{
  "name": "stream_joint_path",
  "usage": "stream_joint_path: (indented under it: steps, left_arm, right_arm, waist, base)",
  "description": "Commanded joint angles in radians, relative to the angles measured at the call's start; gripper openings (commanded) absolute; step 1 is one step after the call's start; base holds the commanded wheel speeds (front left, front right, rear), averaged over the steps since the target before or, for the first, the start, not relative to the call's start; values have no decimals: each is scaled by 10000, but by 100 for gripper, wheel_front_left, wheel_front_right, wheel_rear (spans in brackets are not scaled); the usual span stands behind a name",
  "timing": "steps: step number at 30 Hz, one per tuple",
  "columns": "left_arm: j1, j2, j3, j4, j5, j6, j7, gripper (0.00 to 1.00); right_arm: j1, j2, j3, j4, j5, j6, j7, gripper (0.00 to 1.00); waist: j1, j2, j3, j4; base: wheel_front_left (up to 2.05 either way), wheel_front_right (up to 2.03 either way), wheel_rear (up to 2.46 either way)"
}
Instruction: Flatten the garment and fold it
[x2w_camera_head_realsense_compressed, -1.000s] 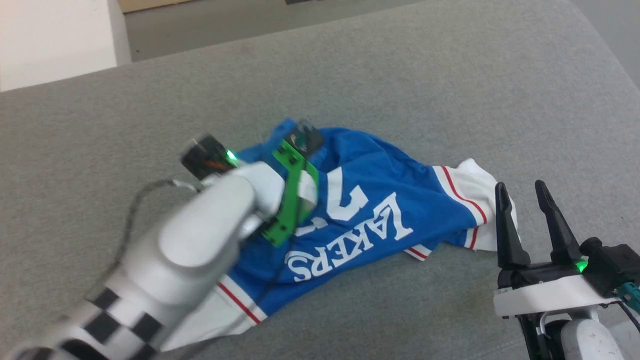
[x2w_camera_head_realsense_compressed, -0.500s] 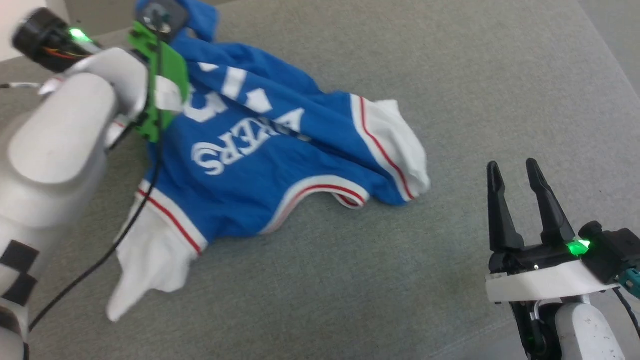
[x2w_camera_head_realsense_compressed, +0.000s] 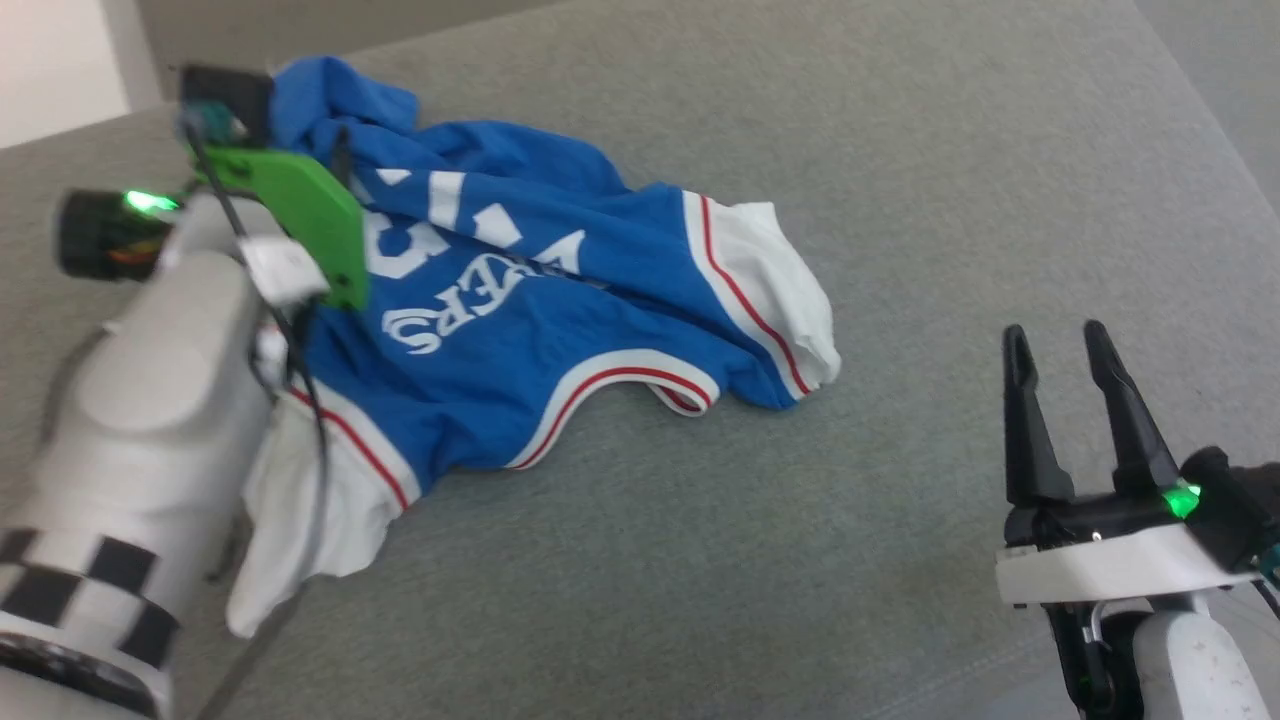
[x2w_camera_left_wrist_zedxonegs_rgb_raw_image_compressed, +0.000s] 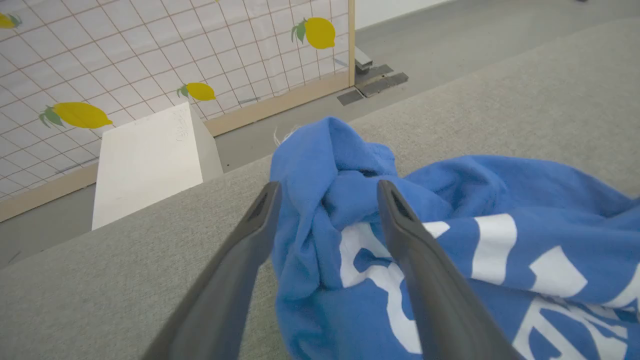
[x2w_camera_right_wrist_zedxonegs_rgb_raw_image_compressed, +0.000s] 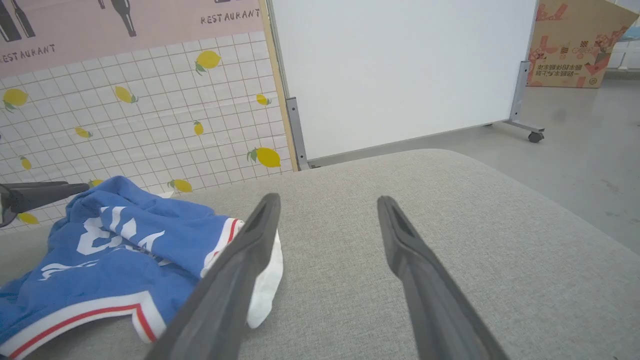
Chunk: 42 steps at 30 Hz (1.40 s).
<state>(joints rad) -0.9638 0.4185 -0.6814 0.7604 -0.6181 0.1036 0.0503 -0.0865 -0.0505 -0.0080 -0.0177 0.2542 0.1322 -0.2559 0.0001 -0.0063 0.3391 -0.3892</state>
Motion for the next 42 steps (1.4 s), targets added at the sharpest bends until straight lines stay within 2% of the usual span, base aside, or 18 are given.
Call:
stream_joint_path:
  steps: [1, 5, 7, 10, 15, 18, 22, 25, 28, 35, 42]
  left_arm:
    - [406, -210, 145, -109, -160, 140, -583, 100]
    - [1438, -906, 880, -670, -771, 585, -2465, 100]
    - [2094, -1213, 1259, -1175, -996, 869, -2911, 100]
    - [3208, -1534, 1696, -2182, -1028, 1269, -3093, 100]
    - [5381, -1808, 2616, -4610, -63, 2161, -3116, 100]
    - [6754, -1819, 2882, -5817, 541, 2452, -3118, 100]
    - [8144, -1627, 2800, -6625, 905, 2660, -3119, 100]
    - [8739, -1446, 2737, -6795, 924, 2773, -3031, 100]
    - [9019, -1260, 2515, -6581, 760, 2655, -2403, 100]
    - [8468, -1260, 2236, -5449, 247, 2244, -1018, 100]
    - [7781, -1355, 2142, -4329, -251, 2198, 469, 100]
  right_arm:
    - [152, 3, -50, -14, -135, -15, -58, 100]
    - [393, 3, -177, -50, -467, -15, -58, 100]
    - [528, 3, -241, -70, -592, -15, -58, 100]
    - [711, 3, -315, -89, -732, -15, -58, 100]
    - [961, 3, -405, -122, -900, -15, -21, 100]
    - [1088, 3, -463, -194, -902, -15, 27, 100]
    - [1209, 3, -469, -236, -885, -15, 80, 100]
    - [1242, 3, -474, -223, -866, -15, 94, 100]
    - [1228, 3, -526, -218, -828, -15, 97, 100]
    - [1139, 3, -496, -192, -803, -15, 91, 100]
    - [1097, 3, -408, -171, -775, -15, 80, 100]
  waist:
    - [-1, 63, -739, 743]
    - [-1, 63, -1309, 1298]
    - [-1, 63, -1571, 1557]
    - [-1, 63, -1847, 1893]
    - [-1, 63, -2167, 2280]
    - [-1, 63, -2299, 2437]
    - [-1, 63, -2371, 2626]
    - [-1, 63, -2401, 2713]
    - [-1, 63, -2373, 2822]
    - [-1, 63, -2287, 2769]
    - [-1, 63, -2221, 2546]
  base:
    - [0, 0, 0]
    - [0, 0, 0]
    - [0, 0, 0]
    - [0, 0, 0]
    - [0, 0, 0]
    - [0, 0, 0]
    - [0, 0, 0]
    - [0, 0, 0]
    - [0, 0, 0]
    - [0, 0, 0]
    - [0, 0, 0]
